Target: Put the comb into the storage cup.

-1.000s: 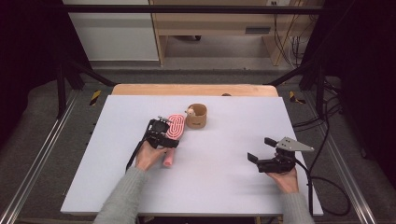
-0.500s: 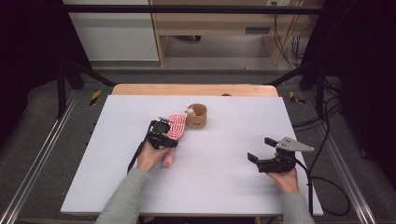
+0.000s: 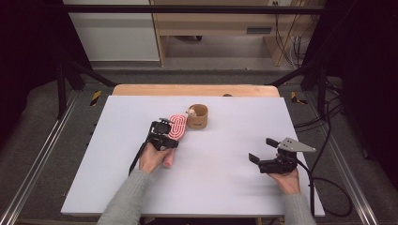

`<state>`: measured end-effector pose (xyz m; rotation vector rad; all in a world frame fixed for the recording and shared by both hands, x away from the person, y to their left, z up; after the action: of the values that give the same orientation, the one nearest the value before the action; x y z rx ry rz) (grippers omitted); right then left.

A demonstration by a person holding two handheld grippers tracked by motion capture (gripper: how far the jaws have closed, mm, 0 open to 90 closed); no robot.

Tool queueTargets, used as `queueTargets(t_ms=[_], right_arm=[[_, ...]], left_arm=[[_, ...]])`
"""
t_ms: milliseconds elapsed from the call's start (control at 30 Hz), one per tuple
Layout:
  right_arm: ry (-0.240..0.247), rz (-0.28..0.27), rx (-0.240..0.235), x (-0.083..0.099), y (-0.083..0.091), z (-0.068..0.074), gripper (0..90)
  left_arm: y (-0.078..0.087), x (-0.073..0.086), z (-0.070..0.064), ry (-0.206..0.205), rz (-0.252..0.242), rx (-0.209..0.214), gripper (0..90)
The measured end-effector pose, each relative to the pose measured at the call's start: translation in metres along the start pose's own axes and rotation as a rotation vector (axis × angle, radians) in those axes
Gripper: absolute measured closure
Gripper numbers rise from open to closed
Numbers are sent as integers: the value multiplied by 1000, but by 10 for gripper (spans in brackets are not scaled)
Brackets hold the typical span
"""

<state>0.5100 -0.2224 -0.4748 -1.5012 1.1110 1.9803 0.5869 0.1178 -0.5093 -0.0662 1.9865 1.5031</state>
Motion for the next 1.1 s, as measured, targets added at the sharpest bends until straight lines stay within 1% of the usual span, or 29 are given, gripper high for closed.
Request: queueTargets(t_ms=[100,133,233,367,600,733,833,900,1000,1067,1100], right_arm=[[1,-2,0,0,0,0,5],[1,-2,1,0,0,0,5],[0,-1,1,0,0,0,5],[0,-2,2,0,0,0,4],[-1,-1,2,0,0,0,4],[-1,-1,2,0,0,0,4],[-2,-1,1,0,0,0,4],[-2,-1,1,0,0,-1,4],[-2,-2,1,0,0,0,4],[-3,-3,1,0,0,0,4],[-3,-2,1,0,0,0,4]], left_arm=[[-1,0,-1,4,4,-1,577],[-2,1,-2,3,5,-10,589],[-2,1,-2,4,9,-19,598],[-2,1,-1,17,14,-31,624],[-2,3,1,48,15,-24,643],[-1,3,1,74,11,-18,655],[-1,3,3,77,9,-28,670],[0,4,4,86,11,-29,674],[1,4,6,86,11,-42,688],[2,5,9,93,10,-38,696],[2,5,10,91,15,-29,697]])
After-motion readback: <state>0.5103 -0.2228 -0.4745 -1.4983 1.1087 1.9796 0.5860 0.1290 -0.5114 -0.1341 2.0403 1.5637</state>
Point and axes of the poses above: each handheld gripper's, and its own axes: y roughly backward along the jaws, x roughly out of its underside, z roughly to its left, the point moved 7 cm from there along -y, roughly forward along the jaws, and after that the axes turned 3 degrees about x, right-handed, at the moved point
